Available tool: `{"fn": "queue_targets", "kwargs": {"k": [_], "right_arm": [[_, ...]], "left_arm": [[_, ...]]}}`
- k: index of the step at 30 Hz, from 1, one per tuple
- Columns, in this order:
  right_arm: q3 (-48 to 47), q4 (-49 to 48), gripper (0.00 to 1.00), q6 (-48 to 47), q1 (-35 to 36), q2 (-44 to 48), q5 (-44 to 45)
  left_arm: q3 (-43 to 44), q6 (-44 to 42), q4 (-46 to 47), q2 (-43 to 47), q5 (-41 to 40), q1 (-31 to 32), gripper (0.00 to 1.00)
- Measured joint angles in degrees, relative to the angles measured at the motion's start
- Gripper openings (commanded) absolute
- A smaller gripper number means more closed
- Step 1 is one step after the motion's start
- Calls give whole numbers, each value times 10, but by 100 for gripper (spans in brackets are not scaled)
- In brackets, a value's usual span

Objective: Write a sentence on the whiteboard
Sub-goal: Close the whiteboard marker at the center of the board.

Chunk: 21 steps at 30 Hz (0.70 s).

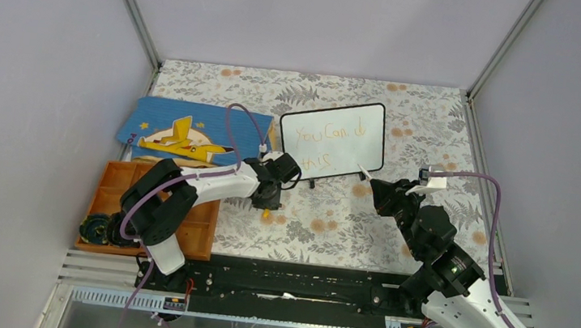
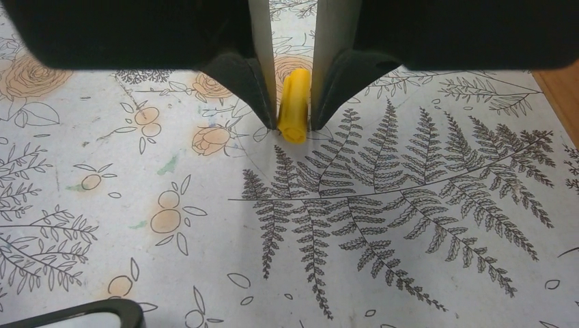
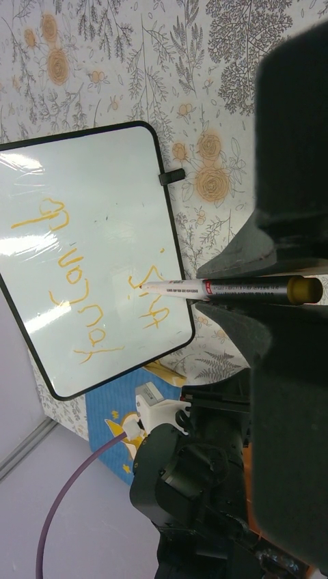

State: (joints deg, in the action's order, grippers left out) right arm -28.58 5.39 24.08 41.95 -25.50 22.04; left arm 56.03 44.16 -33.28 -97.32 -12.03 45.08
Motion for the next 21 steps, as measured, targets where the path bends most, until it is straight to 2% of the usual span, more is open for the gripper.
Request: {"fn": "queue_targets", "kwargs": {"k": [5,12,21], "right_arm": [[0,0,0,2,0,2,0],[0,0,0,2,0,4,0],[0,0,0,2,0,4,0]], "left_arm": [[-2,0,0,2,0,-2,26],[-4,-1,5,4,3,-1,40],[-21,-1,26,17,10,-1,41]]}}
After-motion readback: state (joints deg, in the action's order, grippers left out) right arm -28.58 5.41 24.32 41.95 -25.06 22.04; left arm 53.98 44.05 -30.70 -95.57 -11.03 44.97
